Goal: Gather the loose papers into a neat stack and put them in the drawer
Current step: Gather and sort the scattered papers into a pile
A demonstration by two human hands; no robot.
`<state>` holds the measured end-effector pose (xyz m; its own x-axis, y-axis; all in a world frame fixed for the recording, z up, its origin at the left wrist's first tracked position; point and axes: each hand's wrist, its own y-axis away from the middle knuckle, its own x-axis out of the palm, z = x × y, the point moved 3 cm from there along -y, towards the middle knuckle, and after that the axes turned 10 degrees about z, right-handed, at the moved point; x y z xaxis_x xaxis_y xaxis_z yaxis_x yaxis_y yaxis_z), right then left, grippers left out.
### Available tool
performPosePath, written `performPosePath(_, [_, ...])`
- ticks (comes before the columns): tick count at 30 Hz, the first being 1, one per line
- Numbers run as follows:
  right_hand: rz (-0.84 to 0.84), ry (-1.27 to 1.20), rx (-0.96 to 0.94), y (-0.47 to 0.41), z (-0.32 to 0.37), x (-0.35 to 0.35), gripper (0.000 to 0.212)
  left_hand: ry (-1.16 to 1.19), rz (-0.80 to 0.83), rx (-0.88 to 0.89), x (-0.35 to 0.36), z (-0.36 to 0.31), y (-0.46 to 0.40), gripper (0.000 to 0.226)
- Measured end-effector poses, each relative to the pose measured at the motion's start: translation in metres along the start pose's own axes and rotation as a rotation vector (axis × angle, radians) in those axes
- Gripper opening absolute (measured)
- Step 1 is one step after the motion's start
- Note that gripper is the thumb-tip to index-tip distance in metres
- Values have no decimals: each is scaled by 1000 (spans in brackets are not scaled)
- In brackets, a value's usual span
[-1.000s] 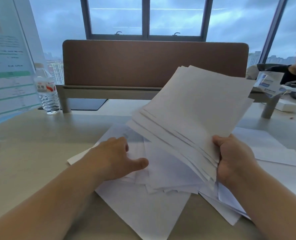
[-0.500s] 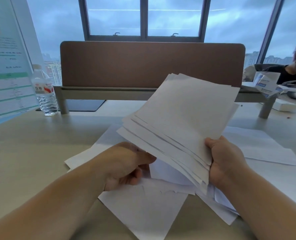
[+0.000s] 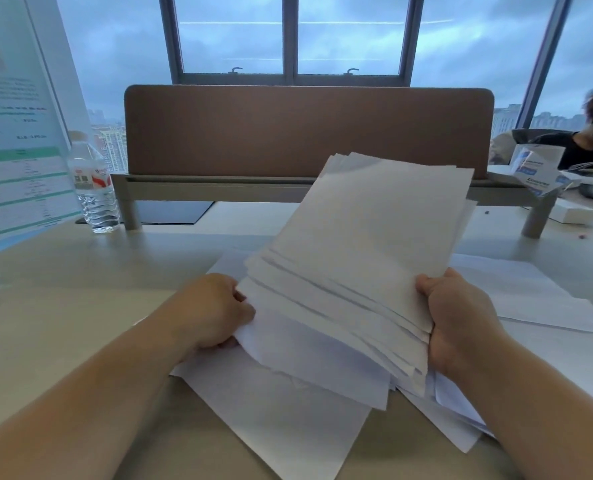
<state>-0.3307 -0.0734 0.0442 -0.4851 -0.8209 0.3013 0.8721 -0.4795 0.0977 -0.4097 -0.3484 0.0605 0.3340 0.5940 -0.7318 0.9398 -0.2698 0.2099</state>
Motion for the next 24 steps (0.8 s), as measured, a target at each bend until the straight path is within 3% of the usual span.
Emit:
performPosePath(8, [120, 533, -86, 5, -6, 15, 25, 565, 52, -138, -1, 1, -2, 21])
performPosePath(11, [158, 740, -110, 7, -8, 19, 17, 342, 96, -95, 4, -4, -1, 35])
performPosePath(14, [171, 798, -99, 9, -9, 19, 15, 108, 70, -19, 10, -8, 0, 19])
performPosePath(18, [201, 806, -62, 10, -11, 19, 15, 81, 22, 35, 8, -6, -4, 5])
performPosePath(24, [163, 633, -43, 14, -5, 20, 18, 540, -69, 137, -3, 0, -12, 8])
